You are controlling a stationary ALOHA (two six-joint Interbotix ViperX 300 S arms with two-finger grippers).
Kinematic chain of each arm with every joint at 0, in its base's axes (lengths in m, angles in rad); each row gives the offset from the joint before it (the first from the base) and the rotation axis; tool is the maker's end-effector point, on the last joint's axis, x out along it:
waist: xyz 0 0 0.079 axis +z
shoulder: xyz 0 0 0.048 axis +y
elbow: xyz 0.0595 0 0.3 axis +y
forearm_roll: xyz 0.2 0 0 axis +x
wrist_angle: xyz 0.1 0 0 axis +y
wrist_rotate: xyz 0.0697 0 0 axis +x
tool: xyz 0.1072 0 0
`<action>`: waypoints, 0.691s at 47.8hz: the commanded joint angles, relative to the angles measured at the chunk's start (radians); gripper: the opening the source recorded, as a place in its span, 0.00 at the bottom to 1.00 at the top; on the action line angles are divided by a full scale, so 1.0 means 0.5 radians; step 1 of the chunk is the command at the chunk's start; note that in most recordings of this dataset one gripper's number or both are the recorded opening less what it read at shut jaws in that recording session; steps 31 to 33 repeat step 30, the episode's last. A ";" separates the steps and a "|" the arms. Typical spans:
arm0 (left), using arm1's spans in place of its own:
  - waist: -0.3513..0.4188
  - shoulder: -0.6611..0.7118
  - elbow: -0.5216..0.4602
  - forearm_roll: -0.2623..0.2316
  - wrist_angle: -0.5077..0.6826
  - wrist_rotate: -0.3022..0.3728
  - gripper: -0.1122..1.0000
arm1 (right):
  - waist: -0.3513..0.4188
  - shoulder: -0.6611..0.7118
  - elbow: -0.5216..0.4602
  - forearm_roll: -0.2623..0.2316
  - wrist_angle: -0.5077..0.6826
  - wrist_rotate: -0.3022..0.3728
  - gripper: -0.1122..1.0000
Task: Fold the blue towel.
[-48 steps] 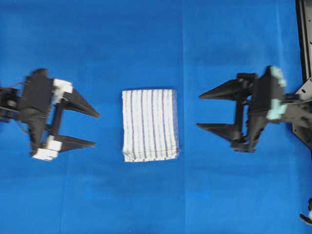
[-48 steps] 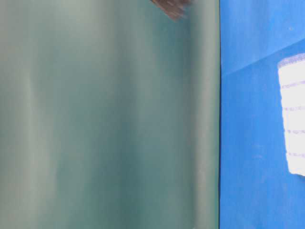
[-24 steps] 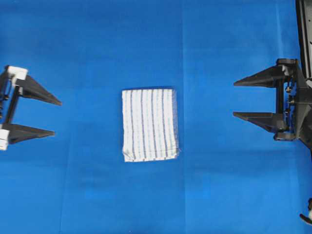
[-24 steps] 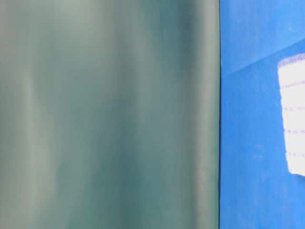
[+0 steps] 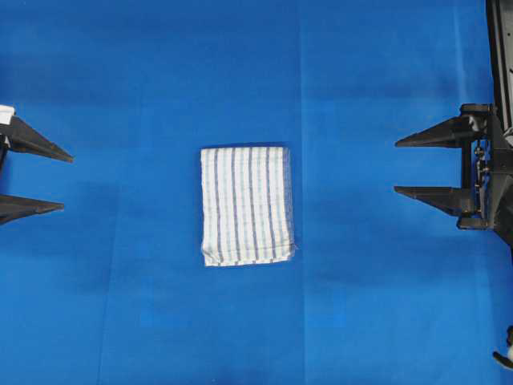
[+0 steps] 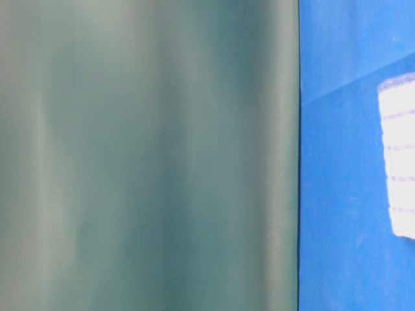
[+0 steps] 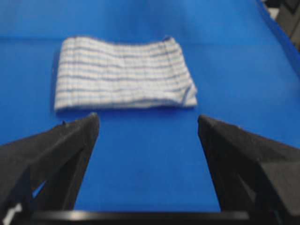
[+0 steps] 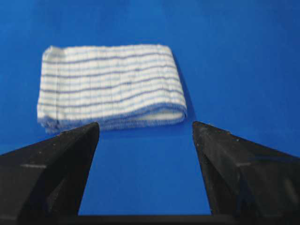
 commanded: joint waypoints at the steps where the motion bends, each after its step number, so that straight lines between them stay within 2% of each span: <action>1: 0.006 0.003 0.006 0.006 -0.018 0.003 0.83 | 0.003 0.012 -0.009 0.003 -0.012 0.006 0.82; 16: 0.021 -0.034 0.049 0.006 -0.040 0.009 0.83 | 0.003 0.015 0.031 0.012 -0.015 0.058 0.81; 33: 0.028 -0.058 0.049 0.006 -0.040 0.009 0.83 | 0.003 0.015 0.037 0.009 -0.028 0.058 0.81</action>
